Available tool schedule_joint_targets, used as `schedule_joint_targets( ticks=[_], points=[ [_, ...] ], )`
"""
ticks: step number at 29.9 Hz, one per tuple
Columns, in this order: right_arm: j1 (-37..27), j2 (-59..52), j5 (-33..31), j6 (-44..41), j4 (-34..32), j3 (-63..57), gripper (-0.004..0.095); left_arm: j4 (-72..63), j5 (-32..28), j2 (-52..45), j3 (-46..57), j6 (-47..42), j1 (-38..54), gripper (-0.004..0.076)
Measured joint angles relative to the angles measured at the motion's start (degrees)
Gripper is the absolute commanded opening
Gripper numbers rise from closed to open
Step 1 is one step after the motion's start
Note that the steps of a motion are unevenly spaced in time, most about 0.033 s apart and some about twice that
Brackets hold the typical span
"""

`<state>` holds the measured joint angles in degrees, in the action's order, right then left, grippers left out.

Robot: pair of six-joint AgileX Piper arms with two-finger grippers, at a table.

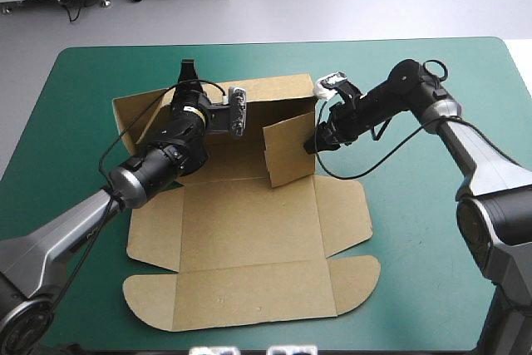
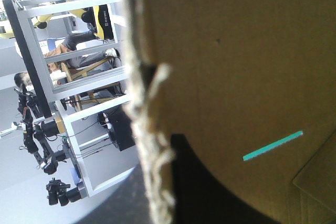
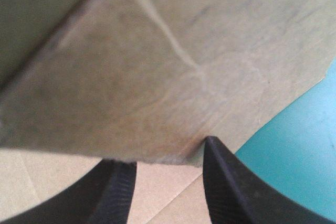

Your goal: Fold the box

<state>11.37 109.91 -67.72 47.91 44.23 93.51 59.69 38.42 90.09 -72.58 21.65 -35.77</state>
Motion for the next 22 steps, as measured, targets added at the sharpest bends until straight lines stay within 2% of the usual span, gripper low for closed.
schedule_joint_targets(
  ticks=[12,22],
  points=[
    [0.0,0.0,9.1,1.3,0.3,-0.2,0.0380,0.5,1.1,0.0,0.0,-0.4,0.1,-0.0010],
    [0.0,0.0,14.2,2.9,0.7,-0.5,0.0379,0.6,1.3,0.0,0.0,-0.4,0.3,-0.0010]
  ],
)
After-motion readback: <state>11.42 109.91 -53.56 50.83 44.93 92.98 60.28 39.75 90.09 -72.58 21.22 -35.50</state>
